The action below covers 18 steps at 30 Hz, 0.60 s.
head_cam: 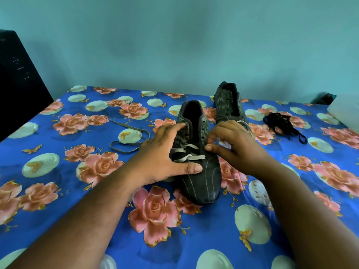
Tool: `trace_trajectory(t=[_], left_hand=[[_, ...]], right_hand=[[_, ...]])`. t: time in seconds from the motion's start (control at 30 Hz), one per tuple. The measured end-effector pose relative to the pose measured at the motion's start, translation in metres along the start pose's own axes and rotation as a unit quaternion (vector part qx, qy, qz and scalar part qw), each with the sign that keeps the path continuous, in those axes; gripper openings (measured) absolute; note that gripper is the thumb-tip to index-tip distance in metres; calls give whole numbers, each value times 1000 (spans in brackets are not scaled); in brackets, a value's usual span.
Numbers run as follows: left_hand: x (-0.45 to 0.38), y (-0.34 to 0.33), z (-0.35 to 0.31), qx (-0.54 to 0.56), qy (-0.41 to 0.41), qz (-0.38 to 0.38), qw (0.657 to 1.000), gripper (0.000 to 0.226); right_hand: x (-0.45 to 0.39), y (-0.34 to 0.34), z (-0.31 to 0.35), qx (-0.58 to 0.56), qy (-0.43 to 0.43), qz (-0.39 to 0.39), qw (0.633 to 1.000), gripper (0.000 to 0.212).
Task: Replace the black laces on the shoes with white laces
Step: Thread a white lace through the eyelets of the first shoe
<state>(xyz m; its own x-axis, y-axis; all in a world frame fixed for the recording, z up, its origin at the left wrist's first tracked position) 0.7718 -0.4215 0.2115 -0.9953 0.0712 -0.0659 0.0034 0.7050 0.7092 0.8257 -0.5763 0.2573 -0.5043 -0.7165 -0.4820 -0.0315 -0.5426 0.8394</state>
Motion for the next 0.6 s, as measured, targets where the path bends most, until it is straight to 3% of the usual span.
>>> trace_trajectory(t=[0.13, 0.3, 0.4, 0.5, 0.6], left_hand=[[0, 0, 0, 3, 2, -1, 1000, 120], [0, 0, 0, -8, 6, 2, 1000, 121], [0, 0, 0, -9, 3, -2, 1000, 120], [-1, 3, 1, 9, -1, -7, 1000, 120], [-1, 5, 2, 22, 0, -4, 1000, 121]], right_hand=[[1, 16, -19, 29, -33, -17, 999, 22], [27, 51, -79, 153, -239, -89, 955, 32], [33, 49, -87, 168, -288, -91, 939, 26], [18, 46, -57, 132, -190, -106, 967, 32], [4, 30, -18, 55, -46, -56, 996, 41]])
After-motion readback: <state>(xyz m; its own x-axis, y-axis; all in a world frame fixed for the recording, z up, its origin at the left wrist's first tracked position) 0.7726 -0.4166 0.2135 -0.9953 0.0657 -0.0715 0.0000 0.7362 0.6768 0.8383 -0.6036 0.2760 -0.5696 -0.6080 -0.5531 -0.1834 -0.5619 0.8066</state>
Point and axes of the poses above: each hand's wrist, its own x-axis away from the middle knuckle, its own y-axis out of the back of the hand, z = x × y, the point moved 10 cm from there along -x, towards the middle knuckle, and after that the axes turned 3 degrees about x, right-handed, at the moved point
